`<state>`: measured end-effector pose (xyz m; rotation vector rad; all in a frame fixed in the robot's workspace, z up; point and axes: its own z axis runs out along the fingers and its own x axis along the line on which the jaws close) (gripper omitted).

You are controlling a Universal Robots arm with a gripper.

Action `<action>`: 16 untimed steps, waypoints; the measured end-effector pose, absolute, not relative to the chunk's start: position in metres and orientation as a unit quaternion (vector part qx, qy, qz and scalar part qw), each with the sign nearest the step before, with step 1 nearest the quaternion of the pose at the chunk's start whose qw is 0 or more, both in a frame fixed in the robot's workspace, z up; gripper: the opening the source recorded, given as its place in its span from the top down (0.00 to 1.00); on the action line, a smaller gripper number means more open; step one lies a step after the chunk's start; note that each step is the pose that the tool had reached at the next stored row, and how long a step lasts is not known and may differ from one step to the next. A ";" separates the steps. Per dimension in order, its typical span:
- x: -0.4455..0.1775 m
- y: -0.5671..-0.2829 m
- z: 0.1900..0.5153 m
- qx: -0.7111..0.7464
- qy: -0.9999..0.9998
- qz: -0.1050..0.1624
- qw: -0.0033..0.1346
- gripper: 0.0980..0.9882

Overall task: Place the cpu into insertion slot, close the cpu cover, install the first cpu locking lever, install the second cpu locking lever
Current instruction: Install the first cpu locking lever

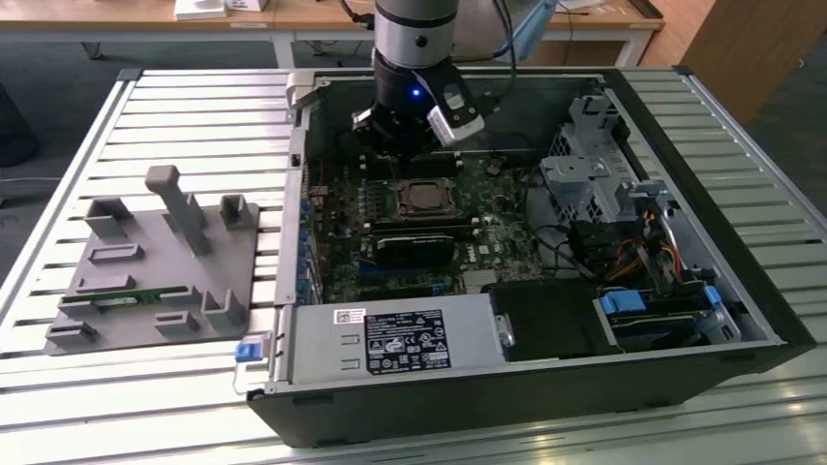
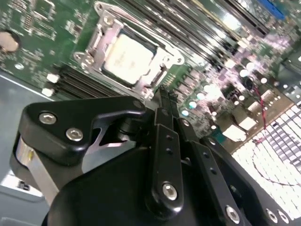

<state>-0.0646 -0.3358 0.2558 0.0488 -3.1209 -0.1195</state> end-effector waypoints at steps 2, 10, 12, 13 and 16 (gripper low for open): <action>-0.070 -0.336 0.256 0.016 -0.999 -0.038 0.009 0.99; -0.086 -0.331 0.255 0.016 -0.999 -0.038 0.009 0.99; -0.089 -0.328 0.255 0.016 -0.999 -0.038 0.009 0.99; -0.090 -0.326 0.255 0.016 -0.999 -0.038 0.009 0.99; -0.093 -0.318 0.255 0.016 -0.999 -0.038 0.009 0.99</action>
